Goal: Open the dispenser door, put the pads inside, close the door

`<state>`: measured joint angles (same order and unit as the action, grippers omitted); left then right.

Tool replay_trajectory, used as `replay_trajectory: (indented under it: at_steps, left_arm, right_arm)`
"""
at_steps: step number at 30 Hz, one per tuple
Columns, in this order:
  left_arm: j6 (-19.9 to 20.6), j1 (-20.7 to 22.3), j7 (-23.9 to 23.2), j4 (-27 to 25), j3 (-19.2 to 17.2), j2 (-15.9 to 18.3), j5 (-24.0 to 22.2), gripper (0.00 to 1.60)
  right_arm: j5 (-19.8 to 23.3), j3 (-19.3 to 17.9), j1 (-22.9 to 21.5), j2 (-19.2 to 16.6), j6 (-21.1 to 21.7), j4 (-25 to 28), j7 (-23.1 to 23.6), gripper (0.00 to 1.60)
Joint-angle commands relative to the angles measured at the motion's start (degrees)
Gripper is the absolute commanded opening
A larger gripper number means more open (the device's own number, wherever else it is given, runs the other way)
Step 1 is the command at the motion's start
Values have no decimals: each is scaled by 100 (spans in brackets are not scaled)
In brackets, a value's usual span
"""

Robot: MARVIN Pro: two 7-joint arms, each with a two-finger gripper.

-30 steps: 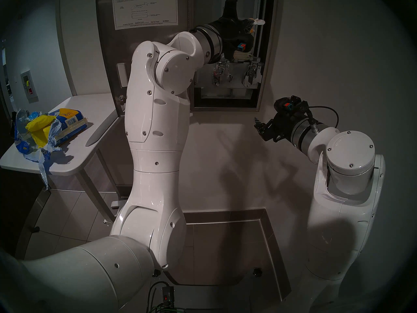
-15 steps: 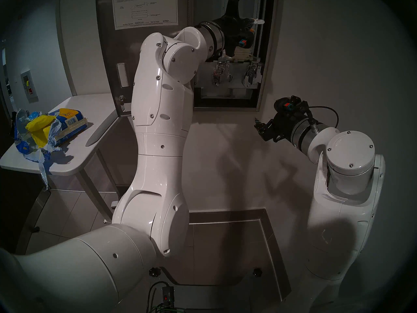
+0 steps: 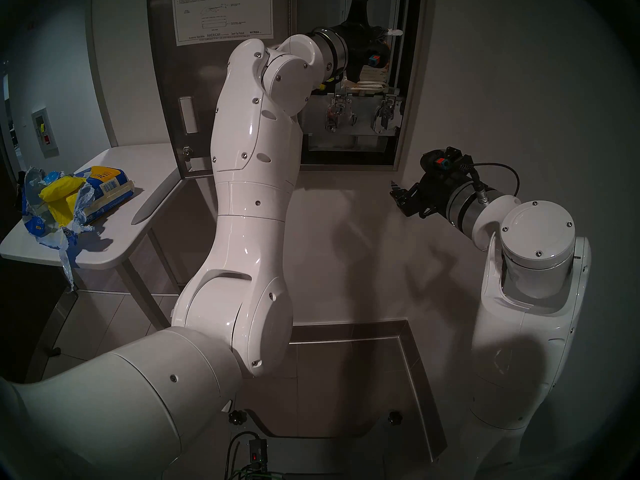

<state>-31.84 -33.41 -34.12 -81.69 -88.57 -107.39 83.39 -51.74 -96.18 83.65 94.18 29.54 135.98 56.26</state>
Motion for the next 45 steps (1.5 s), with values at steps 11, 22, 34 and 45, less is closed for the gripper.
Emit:
replay_trajectory:
  at_steps: [11,22,34,45]
  left_arm:
    - [199,977,310,454,26,-129,316,0]
    - [241,1301,395,766,-6,-36,567,0]
    - [-145,1692,236,1551,-37,153,603,0]
    - [-94,2090,360,2399,-205,49,574,0]
  right_arm:
    - [5,-2,-101,1,-11,132,-36,160]
    - [5,-2,-105,3,-11,140,-39,160]
    - [1,3,-110,4,7,171,-53,160]
    - [2,4,-108,3,6,170,-54,160]
